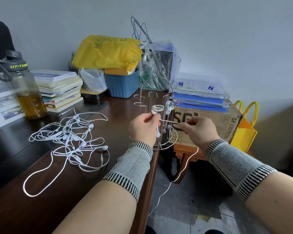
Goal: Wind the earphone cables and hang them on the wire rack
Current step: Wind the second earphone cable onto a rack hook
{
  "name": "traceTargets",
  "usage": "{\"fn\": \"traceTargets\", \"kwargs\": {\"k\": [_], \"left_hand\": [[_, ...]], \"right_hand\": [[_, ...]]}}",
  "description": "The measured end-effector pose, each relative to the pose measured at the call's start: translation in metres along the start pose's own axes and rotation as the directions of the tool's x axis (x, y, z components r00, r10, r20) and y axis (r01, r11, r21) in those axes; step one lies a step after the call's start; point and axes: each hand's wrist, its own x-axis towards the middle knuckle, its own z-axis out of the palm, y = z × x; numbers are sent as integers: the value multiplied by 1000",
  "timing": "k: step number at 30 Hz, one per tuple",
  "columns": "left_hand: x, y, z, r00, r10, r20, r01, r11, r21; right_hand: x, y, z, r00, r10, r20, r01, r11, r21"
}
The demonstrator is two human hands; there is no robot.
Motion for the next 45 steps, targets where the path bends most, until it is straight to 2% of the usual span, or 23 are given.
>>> {"fn": "traceTargets", "kwargs": {"k": [4, 9, 11, 13, 17, 22, 25, 28, 32, 34, 36, 38, 40, 43, 45], "left_hand": [[-1, 0, 0, 1000, -8, -14, 8, 1000, -11], [1, -3, 0, 1000, 6, -29, -5, 999, 41], [1, -4, -1, 1000, 1, -24, 0, 998, 67], [1, -3, -1, 1000, 11, -25, -9, 997, 71], [-1, -2, 0, 997, 70, -40, -65, 993, 101], [0, -2, 0, 995, 100, -24, -94, 979, 183], [0, 0, 1, 993, 116, -30, -109, 977, 181], [1, -4, 0, 997, 68, -24, -63, 985, 159], [3, -7, 0, 999, 34, -27, -28, 978, 205], [2, -5, -2, 998, 33, -47, -20, 967, 256], [2, -6, -3, 998, -12, -63, 23, 985, 173], [1, -4, -4, 997, -55, -54, 61, 992, 111], [2, -5, -4, 998, -53, -30, 56, 995, 88], [0, -4, -5, 999, -38, -20, 39, 995, 97], [-3, -2, -5, 999, -32, -20, 34, 993, 117]], "right_hand": [[-3, 5, -20, 999, 16, 43, -17, 1000, 23], [3, -46, -29, 972, -234, 30, 236, 964, -122], [10, -72, -26, 941, -331, 68, 337, 914, -226], [19, -94, -19, 922, -367, 124, 387, 854, -347], [42, -121, 3, 916, -344, 207, 401, 777, -486], [54, -140, 28, 888, -229, 399, 448, 628, -636], [49, -143, 37, 850, -270, 453, 525, 518, -676], [33, -143, 35, 803, -309, 510, 596, 399, -697], [12, -131, 30, 765, -344, 544, 642, 337, -689], [1, -123, 26, 737, -399, 546, 672, 345, -655], [-8, -110, 19, 702, -461, 543, 708, 373, -599], [-12, -93, 10, 707, -529, 470, 702, 439, -561], [-12, -76, 2, 764, -529, 369, 642, 566, -518], [-8, -56, -9, 875, -388, 288, 479, 777, -410], [-4, -45, -14, 924, -290, 249, 363, 871, -331]]}}
